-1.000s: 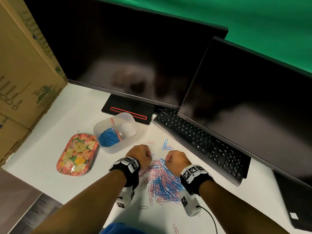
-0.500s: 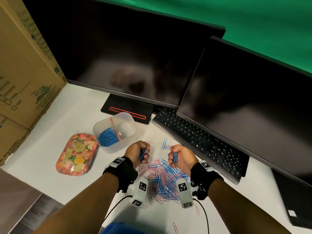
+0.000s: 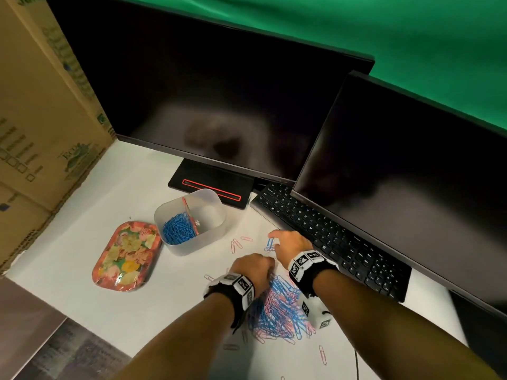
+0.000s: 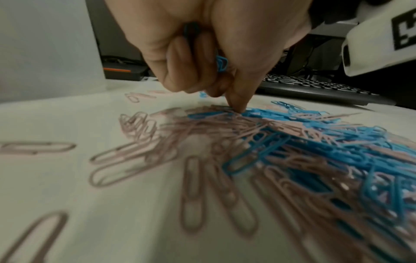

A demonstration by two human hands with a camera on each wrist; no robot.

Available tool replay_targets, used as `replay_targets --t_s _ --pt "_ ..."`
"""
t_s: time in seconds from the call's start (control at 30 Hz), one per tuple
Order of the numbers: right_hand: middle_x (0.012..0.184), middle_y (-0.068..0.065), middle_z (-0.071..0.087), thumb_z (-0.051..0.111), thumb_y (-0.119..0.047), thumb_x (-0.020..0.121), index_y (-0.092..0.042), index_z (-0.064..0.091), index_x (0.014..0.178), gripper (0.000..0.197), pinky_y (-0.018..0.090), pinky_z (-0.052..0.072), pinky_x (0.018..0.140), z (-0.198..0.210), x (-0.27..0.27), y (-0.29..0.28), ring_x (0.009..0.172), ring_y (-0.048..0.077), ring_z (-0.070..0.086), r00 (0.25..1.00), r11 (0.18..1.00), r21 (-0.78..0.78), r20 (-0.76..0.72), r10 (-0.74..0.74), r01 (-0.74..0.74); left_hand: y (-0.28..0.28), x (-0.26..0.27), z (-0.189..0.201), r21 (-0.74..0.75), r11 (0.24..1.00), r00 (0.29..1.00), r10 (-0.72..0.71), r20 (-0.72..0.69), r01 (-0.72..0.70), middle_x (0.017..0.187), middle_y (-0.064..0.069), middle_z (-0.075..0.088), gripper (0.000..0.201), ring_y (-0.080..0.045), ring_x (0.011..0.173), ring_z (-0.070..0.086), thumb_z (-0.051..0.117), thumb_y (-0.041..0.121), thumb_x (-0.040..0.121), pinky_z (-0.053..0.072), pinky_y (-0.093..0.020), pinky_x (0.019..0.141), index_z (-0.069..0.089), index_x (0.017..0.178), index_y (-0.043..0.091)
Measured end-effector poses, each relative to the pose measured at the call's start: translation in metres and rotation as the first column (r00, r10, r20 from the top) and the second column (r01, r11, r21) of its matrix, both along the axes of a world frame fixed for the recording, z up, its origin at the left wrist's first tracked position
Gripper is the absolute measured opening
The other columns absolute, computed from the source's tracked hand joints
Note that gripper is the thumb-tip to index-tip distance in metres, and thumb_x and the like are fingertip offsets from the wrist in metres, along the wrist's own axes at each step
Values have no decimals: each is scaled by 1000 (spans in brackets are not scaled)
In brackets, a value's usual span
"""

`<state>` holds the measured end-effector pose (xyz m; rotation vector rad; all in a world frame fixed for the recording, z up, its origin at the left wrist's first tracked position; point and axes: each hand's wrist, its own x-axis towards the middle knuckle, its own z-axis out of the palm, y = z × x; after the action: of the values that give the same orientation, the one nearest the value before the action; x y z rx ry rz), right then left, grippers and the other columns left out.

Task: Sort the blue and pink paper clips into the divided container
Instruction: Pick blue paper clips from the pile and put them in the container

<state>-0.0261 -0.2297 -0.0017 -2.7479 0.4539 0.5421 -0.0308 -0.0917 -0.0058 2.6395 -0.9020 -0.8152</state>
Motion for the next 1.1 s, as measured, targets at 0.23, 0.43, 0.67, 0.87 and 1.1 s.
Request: replay_targets --t_s 0.23,0.43,0.67,0.87,1.1 --pt "104 6 66 47 -22 95 -24 61 98 14 31 51 74 -4 2 3 91 27 64 994 993 -65 -48 94 -97 15 5 -9 -4 996 995 88 -47 -88 107 -6 61 18 -28 97 60 57 21 82 51 -36 83 61 99 19" --pt "76 -4 68 67 -20 80 -22 64 62 18 23 54 69 -11 -7 -4 74 16 64 979 951 235 -2 -206 201 34 14 -14 -250 866 894 376 -244 -433 84 4 68 10 -15 79 61 62 15 78 42 -17 70 61 72 24" --pt "72 3 57 63 -1 83 -14 68 92 17 14 36 40 1 -21 -15 51 9 45 897 649 647 -129 -423 399 45 22 -10 -179 519 450 460 -766 -836 70 -6 56 27 -14 42 37 50 1 83 30 -19 45 71 89 16" --pt "64 3 38 38 -4 81 -8 52 74 16 18 20 38 -1 -36 -1 44 12 30 700 -21 835 -475 -534 550 43 21 0 26 247 28 213 -977 -969 58 -1 41 19 -13 40 29 34 11 81 19 -18 41 51 72 11" --pt "56 0 42 57 -35 89 -15 46 61 36 21 19 39 0 -46 5 45 13 32 697 0 811 -503 -511 585 46 24 1 52 212 -8 205 -979 -976 60 -1 50 22 -14 42 39 42 27 90 25 -18 41 49 71 16"
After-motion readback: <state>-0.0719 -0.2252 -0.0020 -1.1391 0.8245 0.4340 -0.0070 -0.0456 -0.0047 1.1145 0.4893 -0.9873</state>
